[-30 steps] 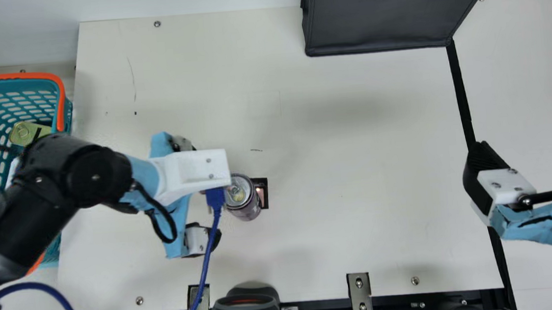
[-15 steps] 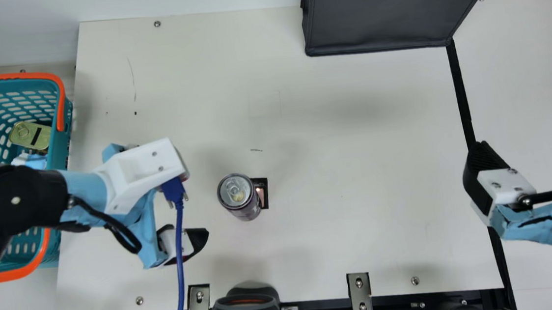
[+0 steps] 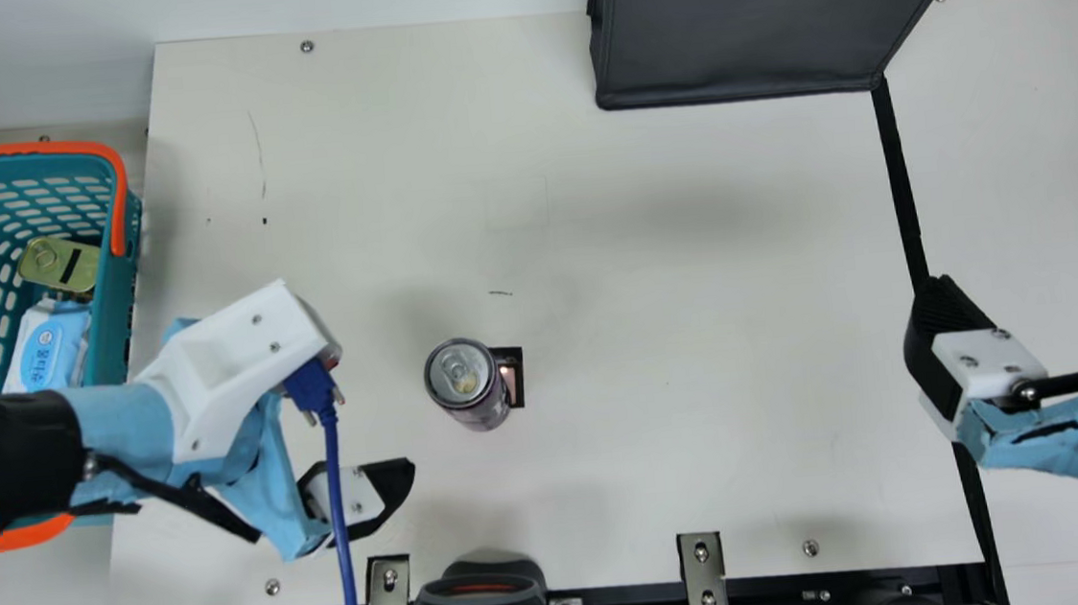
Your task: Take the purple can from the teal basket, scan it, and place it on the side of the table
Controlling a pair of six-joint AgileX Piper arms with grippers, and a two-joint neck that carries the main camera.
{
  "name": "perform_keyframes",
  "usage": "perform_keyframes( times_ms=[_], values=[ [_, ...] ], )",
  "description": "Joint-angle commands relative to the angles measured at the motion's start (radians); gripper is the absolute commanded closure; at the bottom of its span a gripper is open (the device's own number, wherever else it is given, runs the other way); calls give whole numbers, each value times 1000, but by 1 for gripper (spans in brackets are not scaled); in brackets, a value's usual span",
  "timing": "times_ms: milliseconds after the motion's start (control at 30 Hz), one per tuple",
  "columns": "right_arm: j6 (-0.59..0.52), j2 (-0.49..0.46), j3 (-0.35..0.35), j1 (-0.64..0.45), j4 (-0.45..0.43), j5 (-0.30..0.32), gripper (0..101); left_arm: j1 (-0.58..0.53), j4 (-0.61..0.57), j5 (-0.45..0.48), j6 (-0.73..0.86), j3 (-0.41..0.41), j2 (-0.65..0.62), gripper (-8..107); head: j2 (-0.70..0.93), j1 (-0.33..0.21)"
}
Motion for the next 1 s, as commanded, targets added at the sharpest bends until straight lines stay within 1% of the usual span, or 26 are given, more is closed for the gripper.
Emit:
perform_keyframes(
  times_ms=[0,267,467,967],
  values=[
    [0,0,0,0,0,0,6,-10,5,-1,-39,-5,-2,9,2,-29],
    [0,0,0,0,0,0,6,-83,33,-1,-154,-35,3,9,2,-29],
    [0,0,0,0,0,1,6,-130,63,-1,-210,-56,9,9,2,-29],
    [0,0,0,0,0,1,6,-150,90,-1,-233,-90,31,9,2,-29]
  ],
)
